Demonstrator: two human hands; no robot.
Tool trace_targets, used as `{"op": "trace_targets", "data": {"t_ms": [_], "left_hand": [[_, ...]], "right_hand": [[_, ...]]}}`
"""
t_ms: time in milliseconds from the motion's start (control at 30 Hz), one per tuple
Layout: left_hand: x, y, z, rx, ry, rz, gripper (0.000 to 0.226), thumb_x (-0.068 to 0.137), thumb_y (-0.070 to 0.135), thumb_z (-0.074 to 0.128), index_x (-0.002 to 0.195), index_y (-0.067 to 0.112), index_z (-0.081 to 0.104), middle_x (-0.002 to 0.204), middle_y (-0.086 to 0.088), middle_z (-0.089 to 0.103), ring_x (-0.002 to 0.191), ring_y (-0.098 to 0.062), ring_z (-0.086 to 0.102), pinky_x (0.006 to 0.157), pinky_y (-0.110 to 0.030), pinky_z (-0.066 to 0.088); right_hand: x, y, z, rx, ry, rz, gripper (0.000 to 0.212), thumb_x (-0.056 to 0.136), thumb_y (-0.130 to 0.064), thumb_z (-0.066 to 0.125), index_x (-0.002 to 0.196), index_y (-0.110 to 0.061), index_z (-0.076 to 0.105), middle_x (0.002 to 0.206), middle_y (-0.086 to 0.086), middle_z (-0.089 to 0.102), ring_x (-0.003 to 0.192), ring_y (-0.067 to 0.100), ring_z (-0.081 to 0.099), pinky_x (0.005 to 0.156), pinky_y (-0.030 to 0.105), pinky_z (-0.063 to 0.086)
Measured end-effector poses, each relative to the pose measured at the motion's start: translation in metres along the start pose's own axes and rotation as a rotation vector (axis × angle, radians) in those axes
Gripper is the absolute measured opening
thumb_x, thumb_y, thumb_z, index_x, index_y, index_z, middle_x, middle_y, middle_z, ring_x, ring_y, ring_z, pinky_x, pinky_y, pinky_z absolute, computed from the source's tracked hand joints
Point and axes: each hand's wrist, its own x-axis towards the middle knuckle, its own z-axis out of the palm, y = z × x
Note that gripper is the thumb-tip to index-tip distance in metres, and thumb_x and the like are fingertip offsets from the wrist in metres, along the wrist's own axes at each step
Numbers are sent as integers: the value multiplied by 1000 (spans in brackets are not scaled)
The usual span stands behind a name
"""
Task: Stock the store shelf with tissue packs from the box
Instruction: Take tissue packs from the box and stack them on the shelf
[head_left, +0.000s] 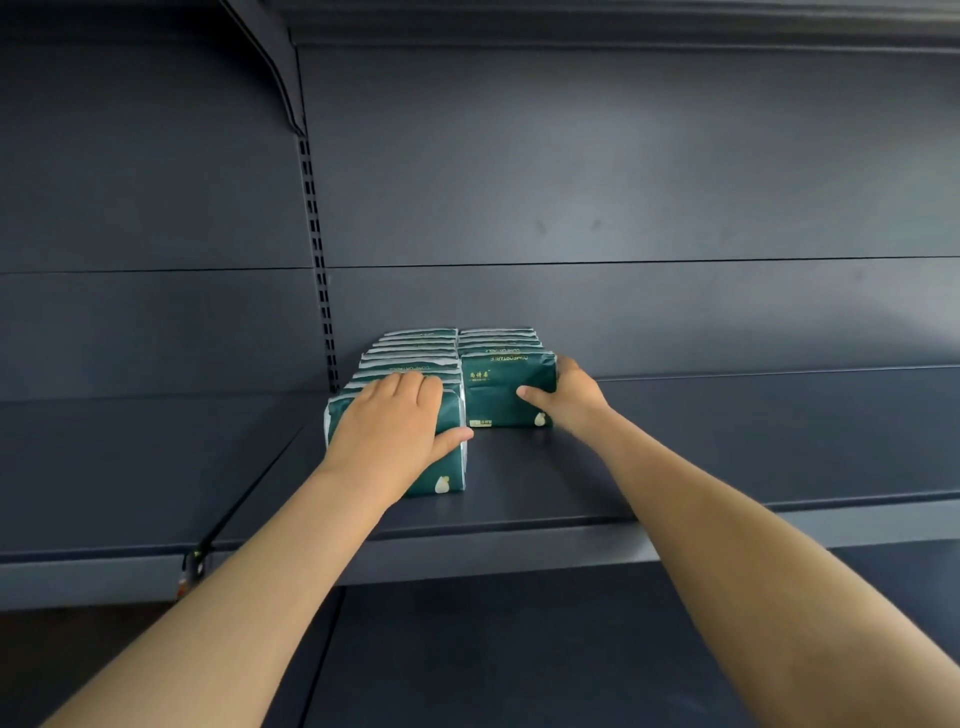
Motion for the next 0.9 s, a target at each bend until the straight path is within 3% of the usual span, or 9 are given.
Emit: {"op": "trace_targets", "data": {"t_ms": [67,267,367,500,800,900], "left_hand": [[3,-1,-3,44,31,32,68,89,64,19,125,11,42,124,-1,50,116,-19,48,97,-29,36],[-3,-8,-33,47,-35,59,69,96,57,25,142,7,25,141,-8,39,130,-24,37,110,-33,28],[-11,-12,-61,3,-34,46,60,98,51,29,136,5,34,135,-11,44,126,-26,42,104,-34,32],[-31,-3,-100,-105,-121,51,52,99,45,32,129,3,43,127,-12,49,120,-27,44,96,-37,39],[-82,62,-169,-137,-212,90,50,97,45,39,125,5,51,127,-12,49,123,-28,41,100,-44,40],[-94,100,-185,-112,-213,74,50,97,45,38,124,5,53,125,-12,52,122,-29,43,97,-40,40]], "right_hand": [[-9,-1,-8,-53,-16,14,46,88,-35,63,118,-3,49,97,3,60,91,18,53,65,25,37],[-61,-16,-46,-318,-67,-42,49,92,-39,55,126,-4,50,120,12,58,111,28,53,79,28,40],[-94,-26,-71,-526,-92,-90,57,94,-43,50,131,0,43,130,19,51,119,33,48,95,37,41],[-143,-41,-104,-674,-122,-94,61,95,-43,48,139,-1,35,138,19,44,127,33,42,104,41,37],[-231,-17,-185,-699,-81,-114,58,94,-44,49,133,-1,41,131,18,48,120,33,46,100,41,40],[-251,11,-215,-695,-106,-151,56,95,-44,48,131,-2,41,130,17,49,117,33,48,96,41,42]]}}
